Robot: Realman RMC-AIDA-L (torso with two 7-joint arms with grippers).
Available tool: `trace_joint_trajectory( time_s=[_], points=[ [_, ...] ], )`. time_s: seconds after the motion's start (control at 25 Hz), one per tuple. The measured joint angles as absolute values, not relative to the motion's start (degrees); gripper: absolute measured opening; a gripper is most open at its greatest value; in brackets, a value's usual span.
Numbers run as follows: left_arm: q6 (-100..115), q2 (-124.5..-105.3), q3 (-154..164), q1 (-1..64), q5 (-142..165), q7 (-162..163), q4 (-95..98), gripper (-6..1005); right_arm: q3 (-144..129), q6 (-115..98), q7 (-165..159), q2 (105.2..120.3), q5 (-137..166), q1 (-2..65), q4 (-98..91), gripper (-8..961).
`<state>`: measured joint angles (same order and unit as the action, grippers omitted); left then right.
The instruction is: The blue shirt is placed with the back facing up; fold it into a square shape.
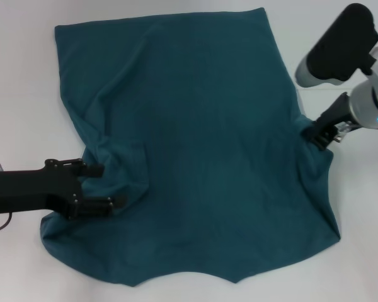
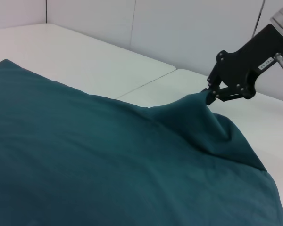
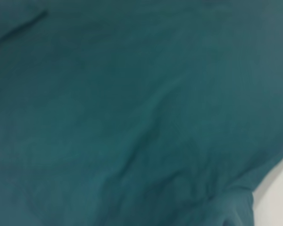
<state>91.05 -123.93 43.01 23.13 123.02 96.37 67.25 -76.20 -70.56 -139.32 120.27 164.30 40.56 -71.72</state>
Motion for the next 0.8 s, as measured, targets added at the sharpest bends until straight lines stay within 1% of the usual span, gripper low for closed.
trace_joint_trajectory(
  time_s=[0.44,0.56,0.8],
  points=[
    [90.96,-123.92,42.89,21.77,123.05,96.09,67.23,841,-82.16,-64.19,-140.52,120.27,158.85,45.01,-62.41,141],
    [90.88,-123.89,42.89,21.4,123.05,95.97,67.16,841,-82.26,-63.06,-139.73,120.34,156.08,45.33,-61.5,152],
    [90.41,-123.85,42.88,21.08,123.05,95.29,66.92,842,-79.35,-62.14,-137.02,119.79,150.12,44.71,-61.8,175]
  ],
)
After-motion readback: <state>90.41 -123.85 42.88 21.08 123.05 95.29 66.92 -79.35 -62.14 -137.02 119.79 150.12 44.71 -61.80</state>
